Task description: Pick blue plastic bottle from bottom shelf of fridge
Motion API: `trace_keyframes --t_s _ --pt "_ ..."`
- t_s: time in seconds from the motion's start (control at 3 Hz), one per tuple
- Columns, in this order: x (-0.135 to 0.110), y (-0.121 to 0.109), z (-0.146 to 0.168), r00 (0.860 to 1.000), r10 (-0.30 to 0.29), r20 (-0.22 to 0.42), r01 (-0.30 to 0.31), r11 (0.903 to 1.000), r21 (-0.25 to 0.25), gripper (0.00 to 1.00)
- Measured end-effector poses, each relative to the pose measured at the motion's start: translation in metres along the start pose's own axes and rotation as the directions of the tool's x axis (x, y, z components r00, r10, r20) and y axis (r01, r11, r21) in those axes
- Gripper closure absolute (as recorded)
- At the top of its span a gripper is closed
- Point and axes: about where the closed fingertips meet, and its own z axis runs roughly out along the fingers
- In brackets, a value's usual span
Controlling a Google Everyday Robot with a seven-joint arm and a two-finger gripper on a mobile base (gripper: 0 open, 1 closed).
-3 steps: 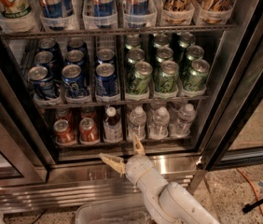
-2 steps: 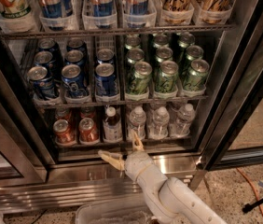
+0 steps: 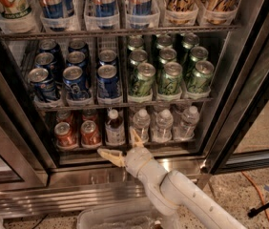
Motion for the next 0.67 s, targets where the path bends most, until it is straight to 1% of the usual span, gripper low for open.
trace_keyframes --t_s 0.33,0.67 --pt "0.0076 0.0017 0.0189 1.0 0.015 0.008 -0.014 0.9992 -0.038 0.12" --pt "0.0079 0.0007 0.0269 1.0 0.016 0.012 -0.016 0.9989 -0.043 0.11"
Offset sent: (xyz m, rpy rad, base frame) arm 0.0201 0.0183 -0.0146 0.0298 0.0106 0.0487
